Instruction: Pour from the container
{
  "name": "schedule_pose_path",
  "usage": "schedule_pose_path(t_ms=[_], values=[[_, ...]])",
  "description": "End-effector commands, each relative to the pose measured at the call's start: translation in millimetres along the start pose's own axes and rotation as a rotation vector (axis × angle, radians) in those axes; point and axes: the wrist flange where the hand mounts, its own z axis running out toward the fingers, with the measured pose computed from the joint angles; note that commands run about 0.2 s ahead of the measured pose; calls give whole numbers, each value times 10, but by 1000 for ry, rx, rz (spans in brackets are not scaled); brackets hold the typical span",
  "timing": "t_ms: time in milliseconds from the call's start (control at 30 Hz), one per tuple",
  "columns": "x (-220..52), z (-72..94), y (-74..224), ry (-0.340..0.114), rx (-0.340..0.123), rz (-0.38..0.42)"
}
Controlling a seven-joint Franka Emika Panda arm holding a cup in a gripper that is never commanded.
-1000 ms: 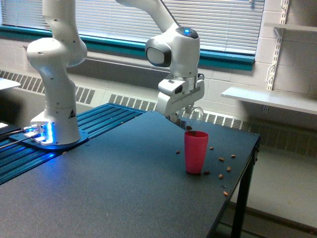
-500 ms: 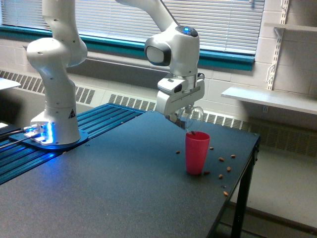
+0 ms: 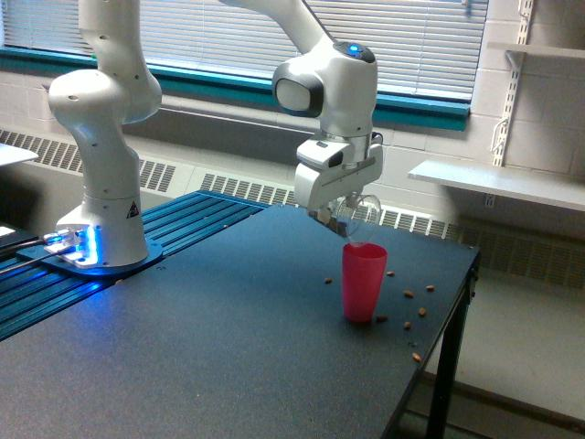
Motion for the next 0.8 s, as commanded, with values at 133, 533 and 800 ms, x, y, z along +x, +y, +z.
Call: schedule_pose_path(t_ms=[133,533,800], values=[[31,37,-125,-21,-37,-18],[69,80,-242,-30,-78,-17],[76,58,-274,-20,-77,-16]])
